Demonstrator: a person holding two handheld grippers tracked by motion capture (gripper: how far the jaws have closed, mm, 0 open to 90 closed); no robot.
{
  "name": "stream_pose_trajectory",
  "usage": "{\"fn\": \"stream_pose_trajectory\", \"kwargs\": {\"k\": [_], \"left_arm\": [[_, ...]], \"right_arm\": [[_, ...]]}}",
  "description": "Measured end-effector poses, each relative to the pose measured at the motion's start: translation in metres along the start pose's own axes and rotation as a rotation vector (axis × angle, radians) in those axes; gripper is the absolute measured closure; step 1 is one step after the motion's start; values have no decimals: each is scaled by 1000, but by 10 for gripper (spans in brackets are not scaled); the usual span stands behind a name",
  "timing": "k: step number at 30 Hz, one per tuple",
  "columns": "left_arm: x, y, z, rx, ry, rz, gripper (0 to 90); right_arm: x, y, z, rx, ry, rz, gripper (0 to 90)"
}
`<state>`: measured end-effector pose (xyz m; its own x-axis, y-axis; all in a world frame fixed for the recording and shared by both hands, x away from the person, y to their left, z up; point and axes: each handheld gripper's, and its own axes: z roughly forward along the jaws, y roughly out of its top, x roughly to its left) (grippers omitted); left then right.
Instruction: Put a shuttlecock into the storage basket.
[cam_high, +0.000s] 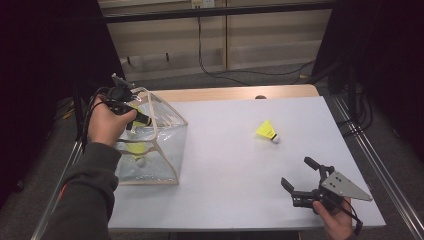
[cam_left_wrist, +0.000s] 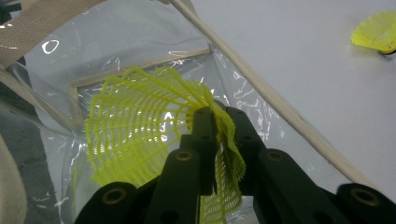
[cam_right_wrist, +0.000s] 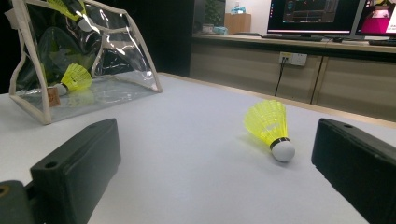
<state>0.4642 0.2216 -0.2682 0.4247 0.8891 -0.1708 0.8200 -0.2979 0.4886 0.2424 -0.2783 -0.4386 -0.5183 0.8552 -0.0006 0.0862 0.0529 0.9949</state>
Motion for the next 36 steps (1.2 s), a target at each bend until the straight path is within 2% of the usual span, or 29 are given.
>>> {"fn": "stream_pose_trajectory", "kwargs": {"k": [6,13,21,29,36], "left_arm": [[1,2,5,-1,8,4,831],[2,5,11,-26,21,14,802],[2,5,6,-61,18,10,762],[-2,4,-6,-97,-25,7,707],[-8,5,-20,-108,-61,24,653]], "right_arm": [[0,0,0,-2,0,1,10],[0,0,-1,-2,0,0,10],[-2,0,-2,-3,-3,-1,10],[0,0,-1,-2,-5,0,10],[0,0,-1,-3,-7,2,10]]}}
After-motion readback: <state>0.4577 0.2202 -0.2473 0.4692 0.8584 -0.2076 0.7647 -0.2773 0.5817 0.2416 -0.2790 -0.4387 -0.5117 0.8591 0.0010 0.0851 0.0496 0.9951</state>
